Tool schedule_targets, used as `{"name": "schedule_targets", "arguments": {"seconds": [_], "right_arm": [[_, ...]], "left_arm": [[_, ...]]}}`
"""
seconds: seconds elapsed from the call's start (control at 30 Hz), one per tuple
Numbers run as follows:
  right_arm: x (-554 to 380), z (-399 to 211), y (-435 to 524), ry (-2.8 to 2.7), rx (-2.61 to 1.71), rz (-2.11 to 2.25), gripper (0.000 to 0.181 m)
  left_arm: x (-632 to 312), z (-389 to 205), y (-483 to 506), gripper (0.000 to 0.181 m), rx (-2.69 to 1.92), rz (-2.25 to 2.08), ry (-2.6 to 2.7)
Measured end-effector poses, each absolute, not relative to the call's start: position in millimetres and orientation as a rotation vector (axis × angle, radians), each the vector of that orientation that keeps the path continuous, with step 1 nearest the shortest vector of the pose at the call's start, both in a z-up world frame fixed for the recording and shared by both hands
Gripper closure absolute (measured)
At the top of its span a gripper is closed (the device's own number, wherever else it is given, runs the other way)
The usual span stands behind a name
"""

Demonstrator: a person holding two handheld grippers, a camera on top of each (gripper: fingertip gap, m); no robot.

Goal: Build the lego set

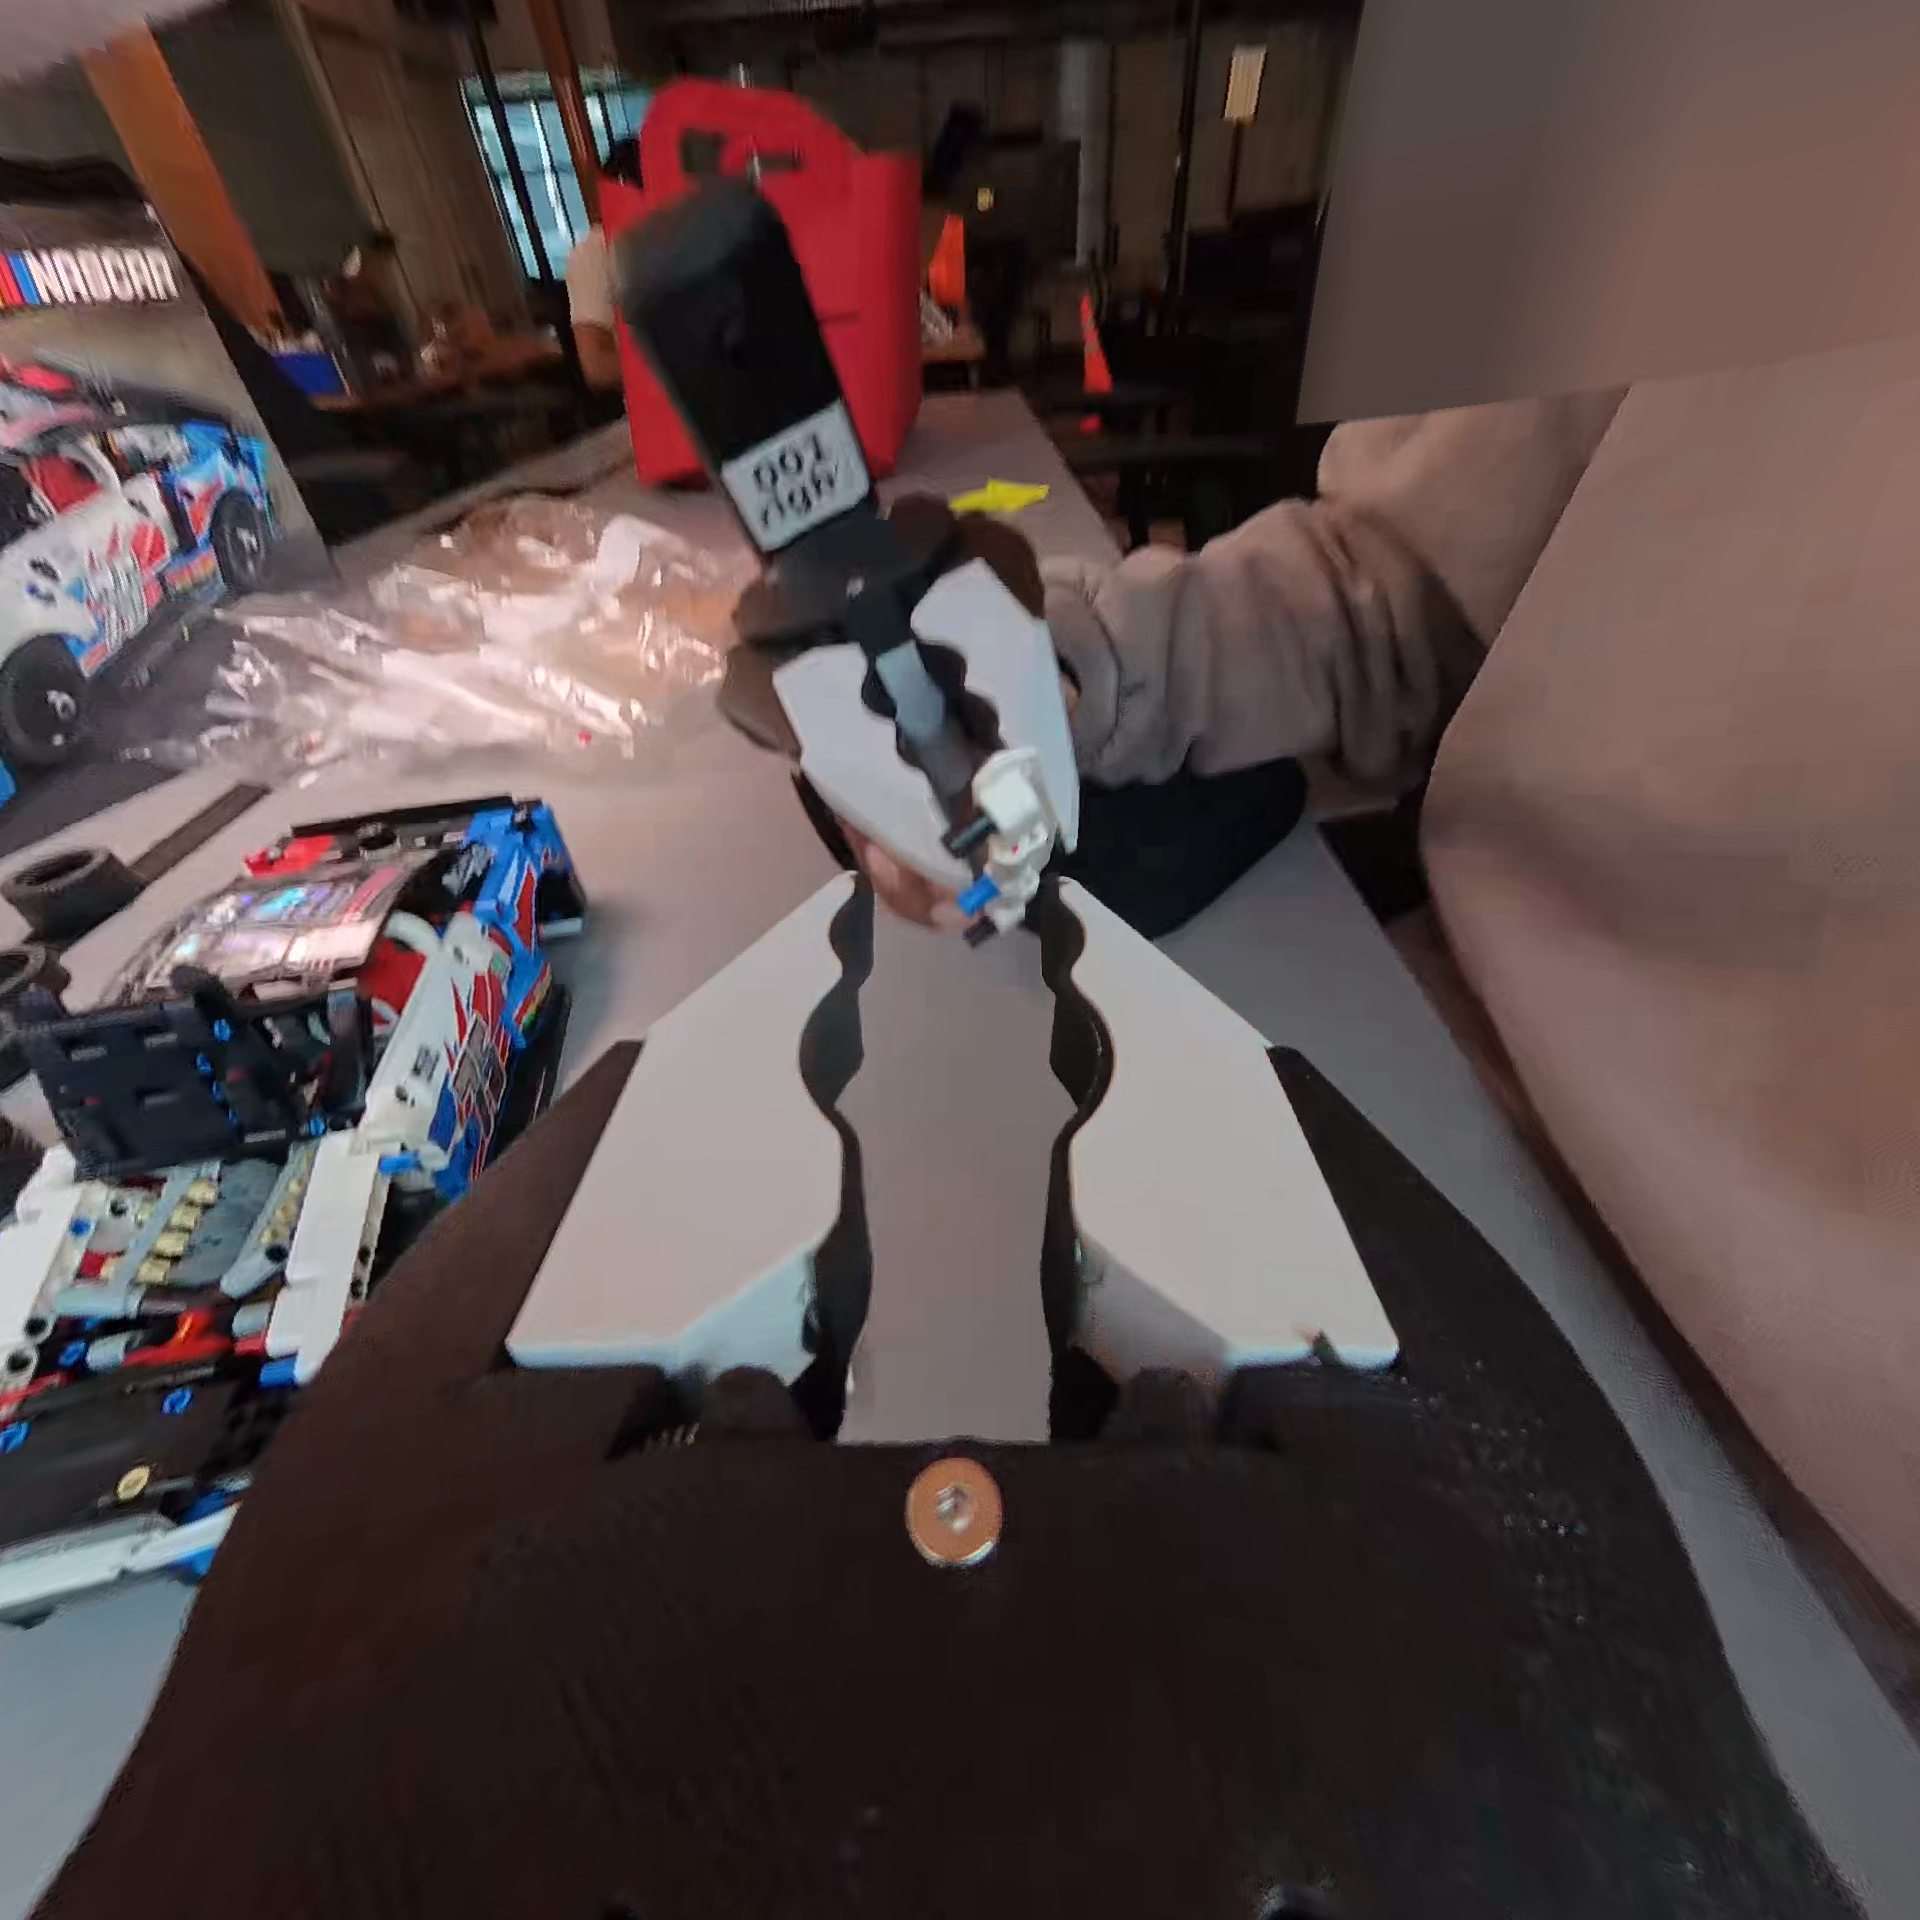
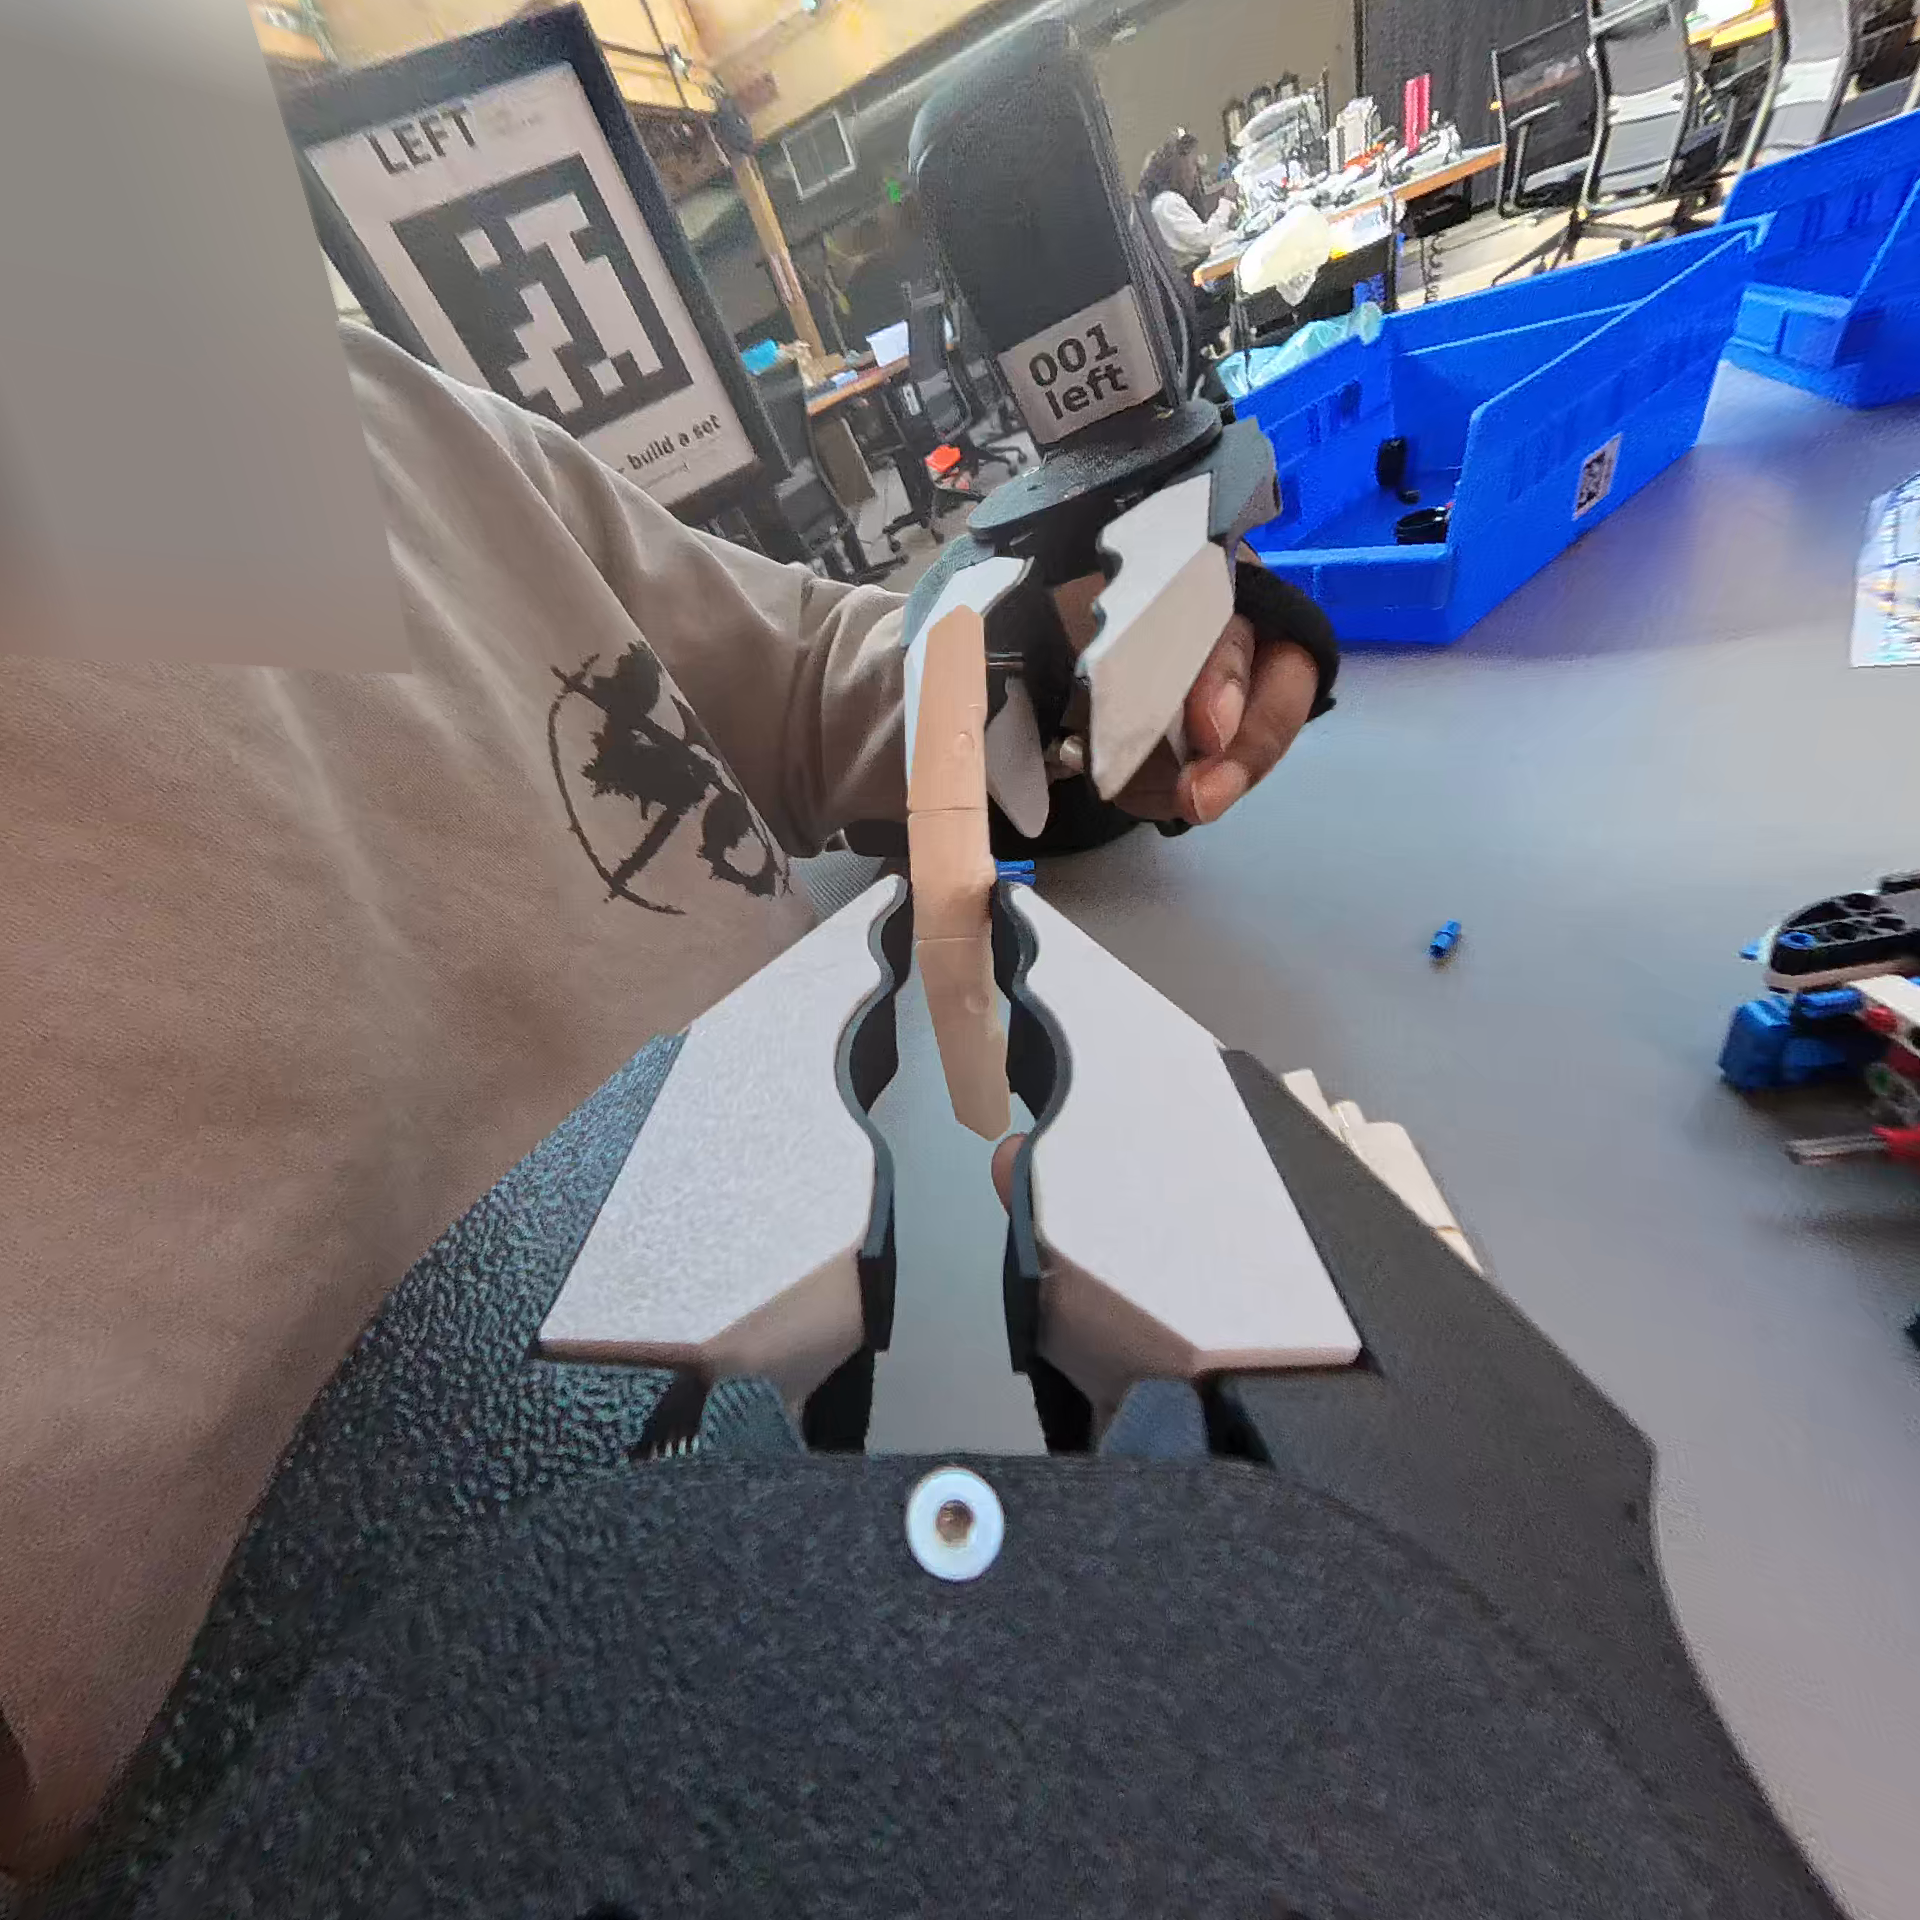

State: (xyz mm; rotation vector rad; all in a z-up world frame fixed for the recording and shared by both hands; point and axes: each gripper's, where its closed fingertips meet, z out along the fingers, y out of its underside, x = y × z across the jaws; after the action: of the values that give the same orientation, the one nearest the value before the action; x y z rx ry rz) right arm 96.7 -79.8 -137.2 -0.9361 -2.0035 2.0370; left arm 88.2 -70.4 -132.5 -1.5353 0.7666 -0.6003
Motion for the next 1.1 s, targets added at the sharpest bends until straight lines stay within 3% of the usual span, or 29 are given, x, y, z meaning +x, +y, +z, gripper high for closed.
{"name": "schedule_targets", "arguments": {"seconds": [0.2, 0.43, 0.53, 0.77, 0.87, 1.1], "right_arm": [[86, -137, -78, -1.909, -1.023, 2.126, 0.168], [68, -155, -64, -1.92, -0.994, 1.654, 0.165], [59, -162, -56, -1.92, -1.005, 1.466, 0.174], [53, -168, -44, -1.931, -1.063, 1.349, 0.176], [58, -172, -23, -1.98, -1.118, 1.277, 0.176], [82, -197, 29, -2.191, -1.057, 0.702, 0.176]], "left_arm": [[92, -124, -74, 0.173, -1.533, -0.687, 0.722], [74, -143, -53, 0.173, -1.689, -0.75, 0.535], [68, -148, -47, 0.173, -1.731, -0.744, 0.471], [58, -155, -39, 0.169, -1.77, -0.721, 0.402], [41, -190, -43, 0.153, -1.966, -0.536, 0.522], [32, -257, -59, 0.153, -2.31, -0.331, 0.709]]}}
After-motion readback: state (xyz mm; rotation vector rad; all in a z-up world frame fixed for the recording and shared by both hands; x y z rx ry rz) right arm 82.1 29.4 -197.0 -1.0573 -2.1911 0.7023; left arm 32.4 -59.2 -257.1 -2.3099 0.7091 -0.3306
